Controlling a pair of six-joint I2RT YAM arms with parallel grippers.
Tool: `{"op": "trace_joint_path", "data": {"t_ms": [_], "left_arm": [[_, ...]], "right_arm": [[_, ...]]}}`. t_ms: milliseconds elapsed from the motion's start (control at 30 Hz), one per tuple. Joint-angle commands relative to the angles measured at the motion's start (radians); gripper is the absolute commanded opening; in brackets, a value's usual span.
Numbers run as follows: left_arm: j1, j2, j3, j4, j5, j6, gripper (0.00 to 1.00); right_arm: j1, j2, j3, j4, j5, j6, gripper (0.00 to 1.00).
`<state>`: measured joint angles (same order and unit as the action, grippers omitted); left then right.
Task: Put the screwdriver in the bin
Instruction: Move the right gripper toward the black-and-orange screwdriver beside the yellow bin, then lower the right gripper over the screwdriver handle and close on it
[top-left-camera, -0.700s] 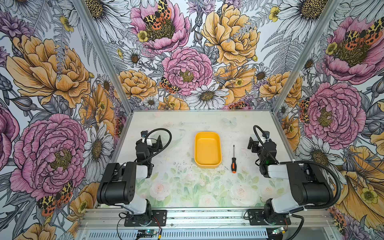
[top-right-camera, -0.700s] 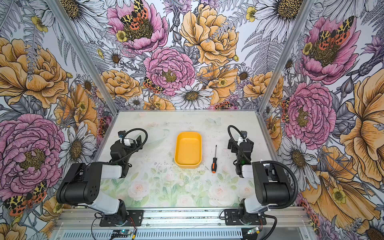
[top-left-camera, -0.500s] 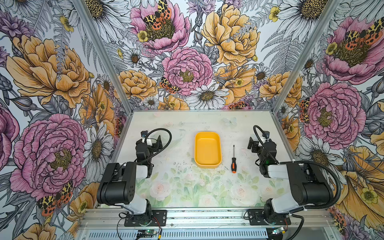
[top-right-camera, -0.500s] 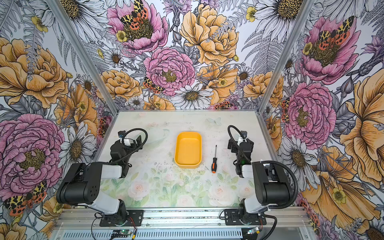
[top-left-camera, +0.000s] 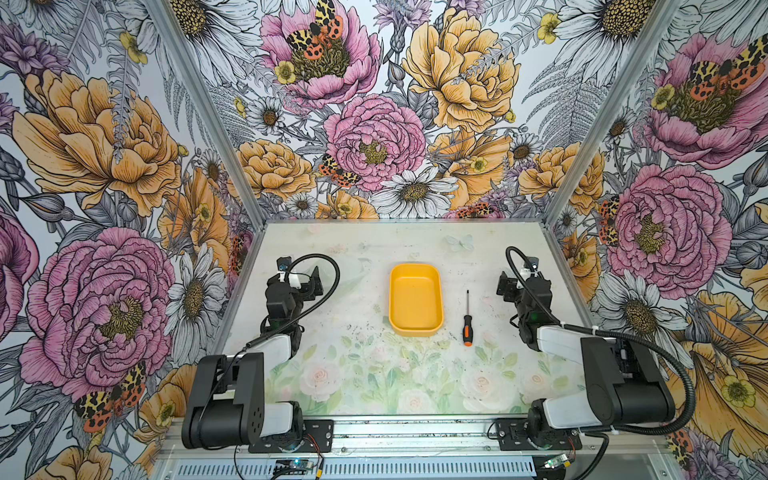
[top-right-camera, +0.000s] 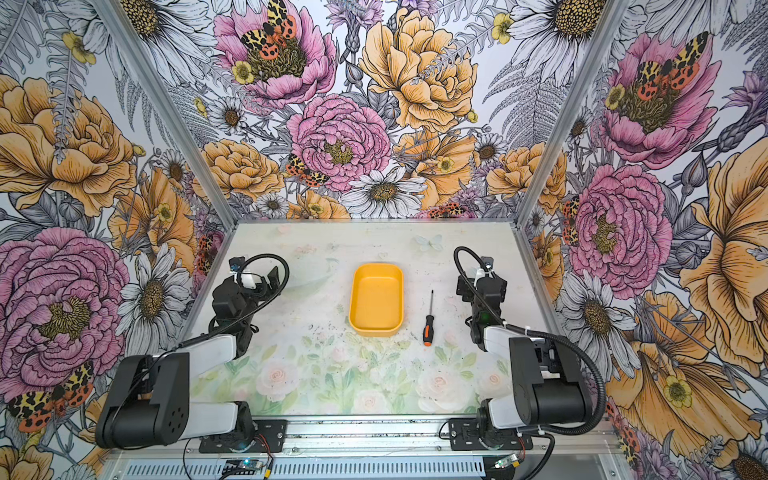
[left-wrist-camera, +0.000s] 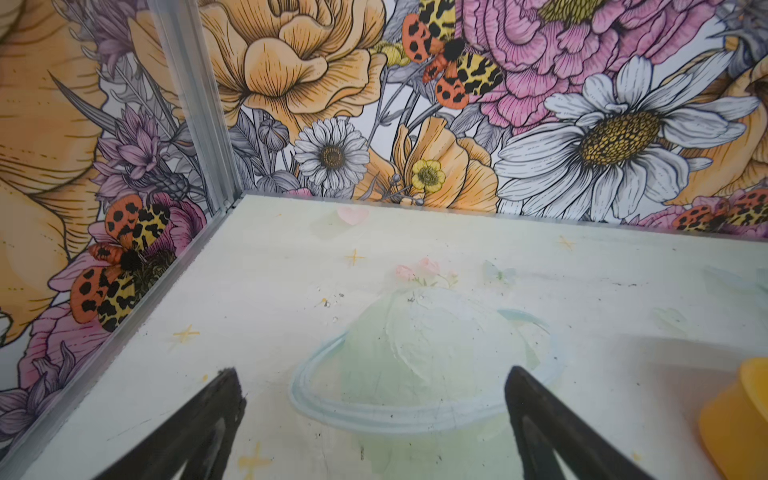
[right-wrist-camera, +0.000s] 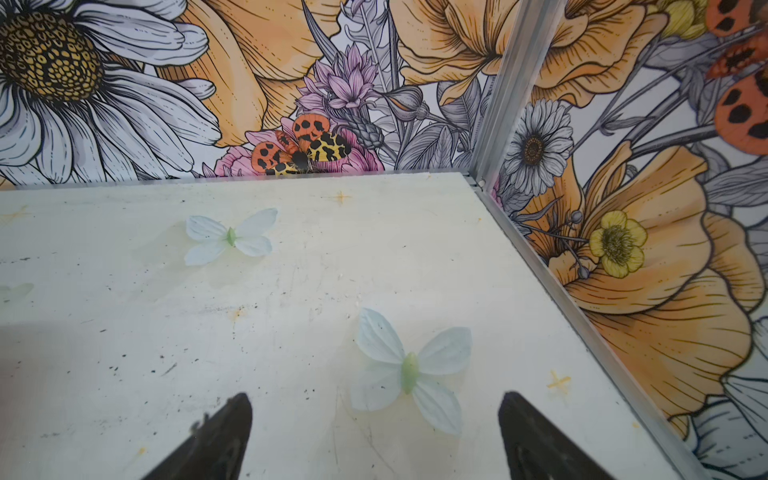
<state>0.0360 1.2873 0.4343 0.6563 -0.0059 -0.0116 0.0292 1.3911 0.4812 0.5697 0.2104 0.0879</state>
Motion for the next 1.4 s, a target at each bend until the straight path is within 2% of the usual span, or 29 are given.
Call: {"op": "trace_joint_path", "data": {"t_ms": [0,67,167,300,400,600,933,1200,1367], "left_arm": [[-0.013,-0.096,0.062,-0.187,0.053,-0.031,0.99],[-0.029,-0.136,0.086,-0.265,0.066,-0.058,0.99],[-0.065,-0.177,0.094,-0.319,0.14,-0.084,0.99],[-0.141,-0.211,0.1,-0.4,0.149,-0.118,0.99],[-0.203,-0.214,0.088,-0.411,0.173,-0.169,0.99],[-0.311,-0.218,0.064,-0.438,0.037,-0.287,0.99],[-0.377,-0.195,0.021,-0.42,0.037,-0.338,0.99],[-0.407,-0.179,0.031,-0.428,0.041,-0.344,0.99],[-0.416,-0.189,0.035,-0.457,0.034,-0.338,0.99]], "right_arm": [[0.024,-0.113,0.086,-0.243,0.002,0.031,0.93],[0.032,-0.163,0.133,-0.396,-0.034,0.088,0.93],[0.045,-0.214,0.192,-0.595,-0.148,0.175,0.92],[0.079,-0.265,0.177,-0.674,-0.285,0.32,0.91],[0.126,-0.295,0.128,-0.681,-0.341,0.426,0.89],[0.222,-0.297,0.065,-0.723,-0.309,0.498,0.88],[0.36,-0.214,0.02,-0.75,-0.221,0.553,0.84],[0.408,-0.141,0.047,-0.76,-0.165,0.575,0.79],[0.421,-0.083,0.069,-0.768,-0.172,0.575,0.74]]}}
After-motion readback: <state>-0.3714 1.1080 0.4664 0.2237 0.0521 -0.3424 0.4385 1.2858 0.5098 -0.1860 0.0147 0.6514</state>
